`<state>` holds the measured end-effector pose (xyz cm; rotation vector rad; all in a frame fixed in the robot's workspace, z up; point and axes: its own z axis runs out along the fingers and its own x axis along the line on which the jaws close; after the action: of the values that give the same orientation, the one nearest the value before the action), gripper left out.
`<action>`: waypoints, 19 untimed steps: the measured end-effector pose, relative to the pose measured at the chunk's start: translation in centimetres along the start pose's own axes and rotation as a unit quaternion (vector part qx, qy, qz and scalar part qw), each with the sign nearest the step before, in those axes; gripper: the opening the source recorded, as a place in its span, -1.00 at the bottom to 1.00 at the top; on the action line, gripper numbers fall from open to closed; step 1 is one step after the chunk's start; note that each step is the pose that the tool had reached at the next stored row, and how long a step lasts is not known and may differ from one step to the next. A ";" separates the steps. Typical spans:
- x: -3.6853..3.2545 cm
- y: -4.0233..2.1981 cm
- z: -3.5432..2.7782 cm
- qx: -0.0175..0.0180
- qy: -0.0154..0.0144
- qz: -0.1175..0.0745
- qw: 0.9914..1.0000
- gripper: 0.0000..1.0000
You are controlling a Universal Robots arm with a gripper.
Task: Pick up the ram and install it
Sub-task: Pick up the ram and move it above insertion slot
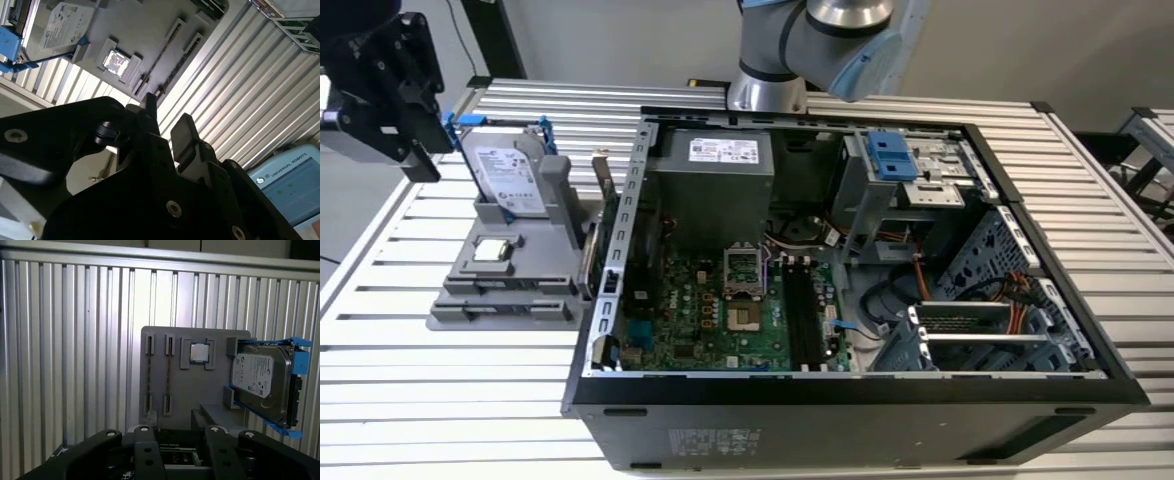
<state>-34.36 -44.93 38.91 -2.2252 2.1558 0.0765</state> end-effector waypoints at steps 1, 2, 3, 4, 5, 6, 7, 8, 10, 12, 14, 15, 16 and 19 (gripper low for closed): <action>0.00 0.00 0.00 0.000 0.000 0.000 1.000 1.00; 0.00 0.00 0.00 0.000 0.000 0.000 1.000 1.00; 0.00 0.00 0.00 0.000 0.000 0.000 1.000 1.00; 0.00 0.00 0.00 0.000 0.000 0.000 1.000 1.00; 0.00 0.00 0.01 0.000 0.000 0.000 1.000 1.00; 0.00 0.00 0.01 0.000 0.000 0.000 1.000 1.00; 0.00 0.00 0.01 0.000 0.000 0.000 1.000 1.00; 0.00 0.02 0.03 0.000 0.000 0.000 1.000 1.00; 0.01 0.08 0.12 0.000 0.000 0.000 1.000 1.00; 0.02 0.13 0.31 0.000 0.000 0.000 1.000 1.00; 0.04 0.15 0.59 0.000 0.000 0.000 1.000 1.00; 0.04 0.15 0.74 -0.001 0.000 0.001 1.000 1.00; 0.05 0.16 0.85 -0.002 0.000 0.001 1.000 1.00; 0.07 0.22 1.09 -0.002 0.000 0.002 1.000 1.00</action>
<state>-34.58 -44.94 37.82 -2.2236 2.1619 0.0820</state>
